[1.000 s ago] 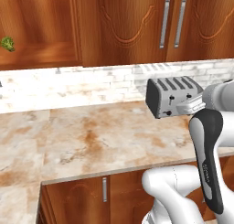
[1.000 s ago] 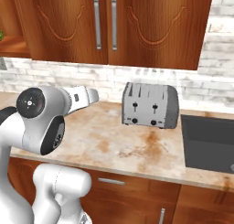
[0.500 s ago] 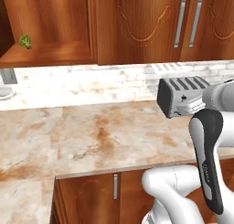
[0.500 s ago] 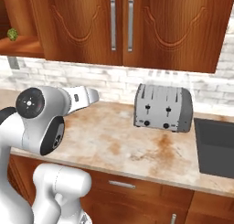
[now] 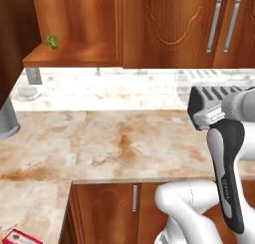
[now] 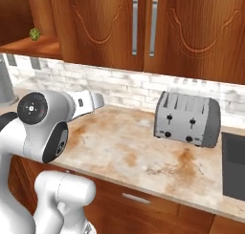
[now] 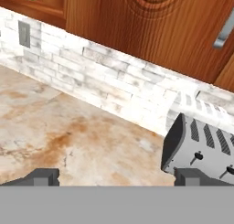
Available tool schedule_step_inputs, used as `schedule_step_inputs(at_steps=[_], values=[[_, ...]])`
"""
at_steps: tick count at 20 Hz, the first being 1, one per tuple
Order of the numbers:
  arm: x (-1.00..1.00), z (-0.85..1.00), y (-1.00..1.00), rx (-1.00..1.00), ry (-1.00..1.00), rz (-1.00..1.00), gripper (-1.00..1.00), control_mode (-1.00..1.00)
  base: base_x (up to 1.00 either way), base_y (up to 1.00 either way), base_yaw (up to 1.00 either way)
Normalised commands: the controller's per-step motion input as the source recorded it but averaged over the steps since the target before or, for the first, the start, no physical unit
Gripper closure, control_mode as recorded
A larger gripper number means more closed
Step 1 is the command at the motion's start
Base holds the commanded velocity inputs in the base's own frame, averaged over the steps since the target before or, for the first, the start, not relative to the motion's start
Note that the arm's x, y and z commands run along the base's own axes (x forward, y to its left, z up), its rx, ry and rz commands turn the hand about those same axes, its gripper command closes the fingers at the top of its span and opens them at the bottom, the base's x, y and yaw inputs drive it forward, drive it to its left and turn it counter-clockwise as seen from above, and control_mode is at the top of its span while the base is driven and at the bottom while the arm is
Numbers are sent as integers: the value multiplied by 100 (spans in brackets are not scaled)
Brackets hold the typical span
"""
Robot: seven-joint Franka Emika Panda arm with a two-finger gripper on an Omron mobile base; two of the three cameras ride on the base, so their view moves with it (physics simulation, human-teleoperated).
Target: Pick the canned food and boxed food from the counter and place them in the cabinets closest to them.
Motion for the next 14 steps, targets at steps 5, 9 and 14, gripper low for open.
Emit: schedule_step_inputs(at_steps=[5, 9, 14], values=[[0, 0, 0, 0, 0, 0, -100, 100, 0, 0, 28], [0, 0, 0, 0, 0, 0, -100, 100, 0, 0, 29], [0, 0, 0, 0, 0, 0, -100, 100, -4, 0, 31]])
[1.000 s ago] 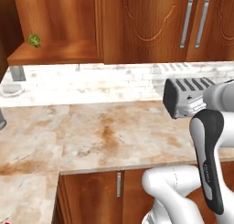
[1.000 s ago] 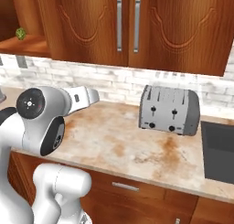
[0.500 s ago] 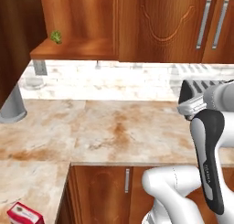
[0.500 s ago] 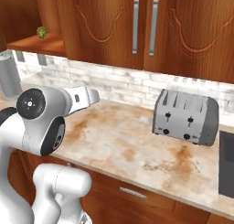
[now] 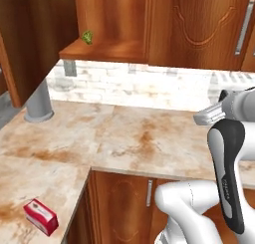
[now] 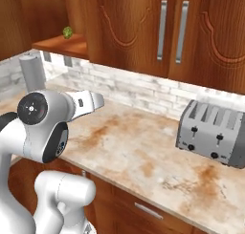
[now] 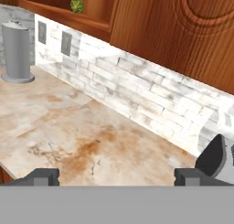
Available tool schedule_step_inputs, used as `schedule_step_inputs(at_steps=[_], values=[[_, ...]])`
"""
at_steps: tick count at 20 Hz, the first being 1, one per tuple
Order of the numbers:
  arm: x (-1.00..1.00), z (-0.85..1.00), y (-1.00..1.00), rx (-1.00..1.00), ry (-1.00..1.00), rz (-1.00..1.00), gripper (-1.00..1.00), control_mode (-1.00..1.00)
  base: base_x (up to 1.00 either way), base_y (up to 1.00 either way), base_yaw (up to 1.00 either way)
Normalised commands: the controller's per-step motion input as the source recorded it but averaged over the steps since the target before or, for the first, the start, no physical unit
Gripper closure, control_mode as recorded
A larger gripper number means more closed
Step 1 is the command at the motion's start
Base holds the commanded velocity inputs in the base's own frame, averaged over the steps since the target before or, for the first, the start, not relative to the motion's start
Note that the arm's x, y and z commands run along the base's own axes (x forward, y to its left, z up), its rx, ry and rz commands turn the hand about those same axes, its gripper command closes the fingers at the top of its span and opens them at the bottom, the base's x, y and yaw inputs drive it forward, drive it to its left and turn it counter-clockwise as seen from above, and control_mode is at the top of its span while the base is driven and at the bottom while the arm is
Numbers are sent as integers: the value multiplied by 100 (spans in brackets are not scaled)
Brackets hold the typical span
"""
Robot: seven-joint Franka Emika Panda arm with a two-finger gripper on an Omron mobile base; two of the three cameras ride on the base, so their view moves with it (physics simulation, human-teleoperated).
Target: Pick the canned food and boxed food from the counter and place them in the cabinets closest to them.
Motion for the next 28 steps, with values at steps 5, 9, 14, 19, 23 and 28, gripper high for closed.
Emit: schedule_step_inputs(at_steps=[5, 9, 14, 19, 23, 28], values=[[0, 0, 0, 0, 0, 0, -100, 100, -1, 0, 31], [0, 0, 0, 0, 0, 0, -100, 100, 0, 0, 31], [0, 0, 0, 0, 0, 0, -100, 100, 0, 0, 31], [0, 0, 0, 0, 0, 0, -100, 100, 0, 0, 31], [0, 0, 0, 0, 0, 0, -100, 100, 0, 0, 31], [0, 0, 0, 0, 0, 0, -100, 100, 0, 0, 32]])
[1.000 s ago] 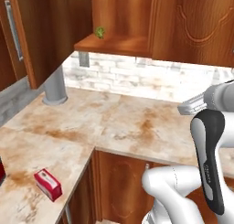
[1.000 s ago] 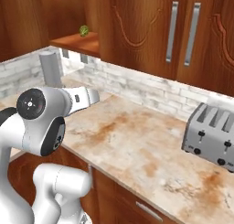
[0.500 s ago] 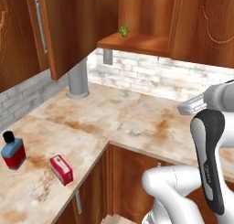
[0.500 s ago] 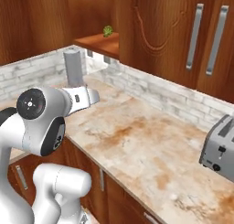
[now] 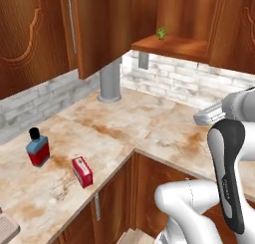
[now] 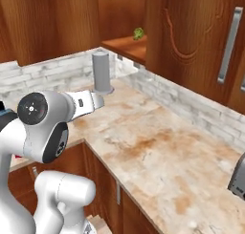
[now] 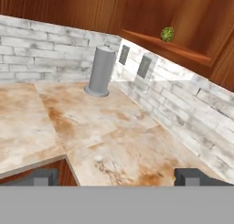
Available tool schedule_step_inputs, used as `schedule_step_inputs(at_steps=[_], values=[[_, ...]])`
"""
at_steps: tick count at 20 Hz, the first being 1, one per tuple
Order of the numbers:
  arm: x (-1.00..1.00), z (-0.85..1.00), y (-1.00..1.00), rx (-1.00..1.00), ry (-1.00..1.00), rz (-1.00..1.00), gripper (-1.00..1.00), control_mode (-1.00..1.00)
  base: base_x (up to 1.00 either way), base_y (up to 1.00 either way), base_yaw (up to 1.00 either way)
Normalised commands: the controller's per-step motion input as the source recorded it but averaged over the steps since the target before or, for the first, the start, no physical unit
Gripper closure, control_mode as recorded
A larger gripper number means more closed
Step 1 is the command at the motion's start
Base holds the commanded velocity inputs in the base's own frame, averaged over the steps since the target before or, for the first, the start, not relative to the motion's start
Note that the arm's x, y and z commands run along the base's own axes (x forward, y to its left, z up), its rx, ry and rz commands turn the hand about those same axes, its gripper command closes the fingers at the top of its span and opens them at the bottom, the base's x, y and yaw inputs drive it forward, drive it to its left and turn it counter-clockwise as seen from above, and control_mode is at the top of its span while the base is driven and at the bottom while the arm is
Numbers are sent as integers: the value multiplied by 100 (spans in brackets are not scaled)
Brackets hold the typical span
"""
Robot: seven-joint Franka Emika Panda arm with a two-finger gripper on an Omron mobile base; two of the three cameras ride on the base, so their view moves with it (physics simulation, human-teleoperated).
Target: Pick the canned food and boxed food from the counter and place them in the cabinets closest to them.
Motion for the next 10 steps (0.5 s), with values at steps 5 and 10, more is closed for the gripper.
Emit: schedule_step_inputs(at_steps=[5, 10], values=[[0, 0, 0, 0, 0, 0, -100, 100, 0, 0, 32], [0, 0, 0, 0, 0, 0, -100, 100, 0, 0, 32]])
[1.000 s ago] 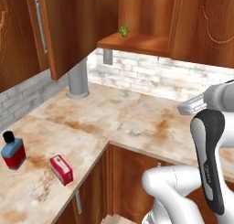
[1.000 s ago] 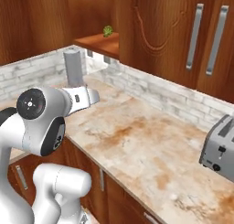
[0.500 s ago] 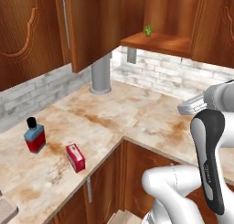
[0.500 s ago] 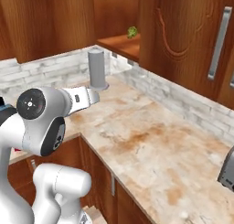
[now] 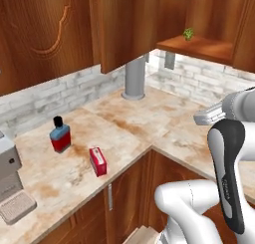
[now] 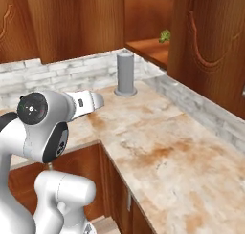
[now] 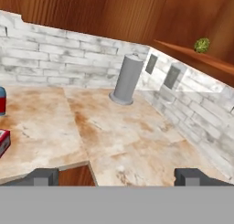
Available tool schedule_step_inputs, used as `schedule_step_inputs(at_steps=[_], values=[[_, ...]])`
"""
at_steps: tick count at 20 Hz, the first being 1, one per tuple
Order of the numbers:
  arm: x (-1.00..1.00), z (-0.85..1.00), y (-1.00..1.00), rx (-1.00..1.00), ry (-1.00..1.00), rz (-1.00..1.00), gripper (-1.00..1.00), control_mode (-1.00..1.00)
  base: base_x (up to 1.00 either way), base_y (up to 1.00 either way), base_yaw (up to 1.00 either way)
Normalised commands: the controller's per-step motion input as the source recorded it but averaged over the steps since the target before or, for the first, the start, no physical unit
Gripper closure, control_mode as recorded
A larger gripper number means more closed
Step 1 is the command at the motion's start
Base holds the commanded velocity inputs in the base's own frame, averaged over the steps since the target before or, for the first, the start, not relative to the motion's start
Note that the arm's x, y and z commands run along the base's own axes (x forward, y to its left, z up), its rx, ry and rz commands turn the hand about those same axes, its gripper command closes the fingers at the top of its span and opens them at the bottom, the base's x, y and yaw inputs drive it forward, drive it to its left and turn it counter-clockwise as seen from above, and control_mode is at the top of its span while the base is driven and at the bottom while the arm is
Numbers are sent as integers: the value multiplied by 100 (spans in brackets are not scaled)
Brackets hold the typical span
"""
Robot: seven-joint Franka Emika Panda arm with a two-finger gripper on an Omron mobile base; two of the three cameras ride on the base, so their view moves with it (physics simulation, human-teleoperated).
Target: Pick the canned food and boxed food from the counter and place them in the cabinets closest to them.
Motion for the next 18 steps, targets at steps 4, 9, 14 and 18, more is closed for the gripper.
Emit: schedule_step_inputs(at_steps=[4, 9, 14, 18], values=[[0, 0, 0, 0, 0, 0, -100, 100, 0, 0, 33], [0, 0, 0, 0, 0, 0, -100, 100, 1, 0, 34], [0, 0, 0, 0, 0, 0, -100, 100, 0, 0, 34], [0, 0, 0, 0, 0, 0, -100, 100, 0, 0, 33]])
